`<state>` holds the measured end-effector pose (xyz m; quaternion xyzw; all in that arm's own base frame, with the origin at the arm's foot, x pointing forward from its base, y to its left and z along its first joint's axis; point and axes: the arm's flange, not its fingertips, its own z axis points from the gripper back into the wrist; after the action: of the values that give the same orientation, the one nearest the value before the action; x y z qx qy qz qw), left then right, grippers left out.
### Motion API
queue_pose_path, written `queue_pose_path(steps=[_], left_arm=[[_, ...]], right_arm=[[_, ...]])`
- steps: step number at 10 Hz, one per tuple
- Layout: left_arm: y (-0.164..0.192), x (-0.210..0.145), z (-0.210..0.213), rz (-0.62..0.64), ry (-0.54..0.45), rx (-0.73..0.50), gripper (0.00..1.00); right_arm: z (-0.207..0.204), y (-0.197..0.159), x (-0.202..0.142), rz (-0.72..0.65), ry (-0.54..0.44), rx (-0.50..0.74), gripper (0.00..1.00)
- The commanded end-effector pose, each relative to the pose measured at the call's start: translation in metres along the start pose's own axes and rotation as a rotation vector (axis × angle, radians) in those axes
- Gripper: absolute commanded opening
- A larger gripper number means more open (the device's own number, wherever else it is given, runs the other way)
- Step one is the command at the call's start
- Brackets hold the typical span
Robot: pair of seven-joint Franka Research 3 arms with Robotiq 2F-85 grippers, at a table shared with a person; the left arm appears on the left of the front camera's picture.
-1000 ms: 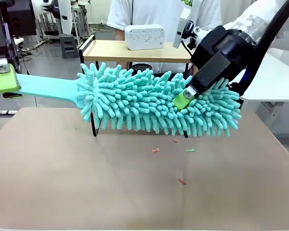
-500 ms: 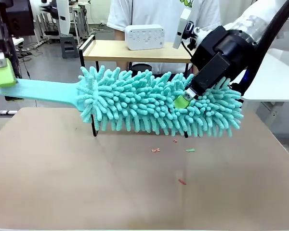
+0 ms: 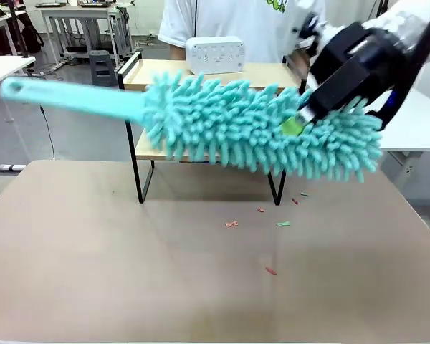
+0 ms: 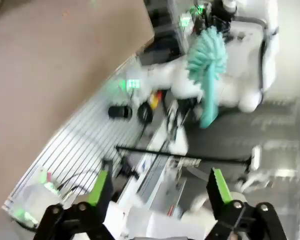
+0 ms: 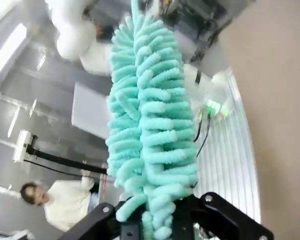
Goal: Clean the shelf.
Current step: Hand the Duster back to the human.
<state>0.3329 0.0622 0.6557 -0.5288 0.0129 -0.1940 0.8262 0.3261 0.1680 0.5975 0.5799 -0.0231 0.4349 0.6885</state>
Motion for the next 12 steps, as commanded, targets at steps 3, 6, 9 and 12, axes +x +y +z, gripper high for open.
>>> queue_pose_path(steps=[3,6,9,12], left_arm=[[0.071,-0.006,0.004,0.145,-0.869,-0.255,1.0],[0.084,-0.025,0.044,0.177,-0.469,-0.156,1.0],[0.084,-0.025,0.044,0.177,-0.469,-0.156,1.0],[0.084,-0.025,0.044,0.177,-0.469,-0.156,1.0]], right_arm=[[0.164,0.054,-0.107,0.019,-0.988,-0.312,0.0],[0.202,-0.021,-0.201,-0.492,-1.323,-0.394,0.03],[0.197,-0.104,-0.229,-0.863,-1.408,-0.481,0.03],[0.212,-0.097,-0.263,-0.656,-1.192,-0.485,0.03]])
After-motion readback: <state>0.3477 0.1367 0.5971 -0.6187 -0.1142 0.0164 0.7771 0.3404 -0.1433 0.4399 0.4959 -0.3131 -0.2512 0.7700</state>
